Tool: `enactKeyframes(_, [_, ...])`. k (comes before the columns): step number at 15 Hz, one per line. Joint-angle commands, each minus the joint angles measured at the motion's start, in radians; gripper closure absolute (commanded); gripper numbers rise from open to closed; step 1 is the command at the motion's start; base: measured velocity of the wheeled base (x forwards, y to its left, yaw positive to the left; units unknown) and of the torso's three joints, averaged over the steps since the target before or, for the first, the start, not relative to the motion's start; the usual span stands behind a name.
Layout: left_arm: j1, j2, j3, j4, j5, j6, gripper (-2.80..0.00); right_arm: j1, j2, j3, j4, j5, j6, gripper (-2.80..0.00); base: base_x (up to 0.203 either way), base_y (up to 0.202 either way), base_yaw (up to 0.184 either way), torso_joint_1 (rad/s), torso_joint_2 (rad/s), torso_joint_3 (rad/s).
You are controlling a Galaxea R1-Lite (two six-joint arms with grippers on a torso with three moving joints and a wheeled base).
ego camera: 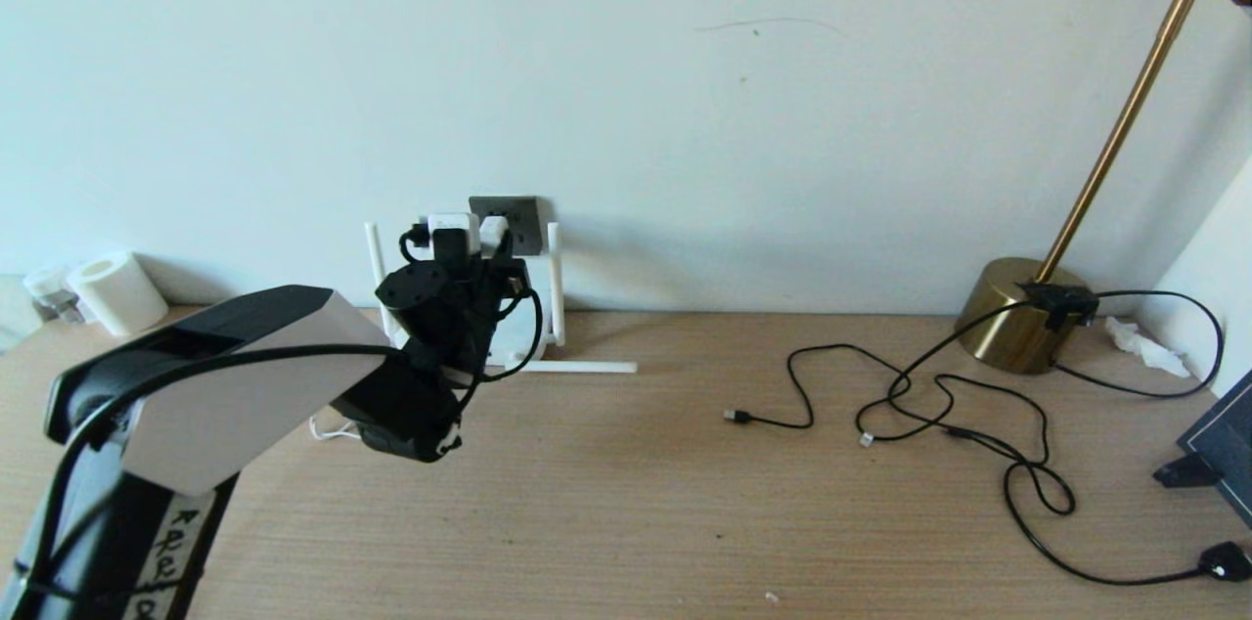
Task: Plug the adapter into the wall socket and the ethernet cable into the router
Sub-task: Plug plug into socket
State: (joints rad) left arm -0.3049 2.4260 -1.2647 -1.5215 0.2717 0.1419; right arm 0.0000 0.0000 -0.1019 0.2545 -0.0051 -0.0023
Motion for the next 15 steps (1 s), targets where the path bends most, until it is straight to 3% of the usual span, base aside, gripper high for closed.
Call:
enactKeyframes(1, [0.0, -0.002, 0.004, -0.009, 0.001, 0.001, 0.0, 0.0, 0.0, 0.001, 0.002, 0.0, -0.001, 0.0, 0.0, 0.0, 0.0, 0.0, 0.0, 0.0])
enactKeyframes(15, [0.001, -0.001, -0.009, -0.009, -0.014, 0.001, 0.0, 0.0, 0.0, 0.0, 0.002, 0.0, -0.001, 0.0, 0.0, 0.0, 0.0, 0.0, 0.0, 0.0])
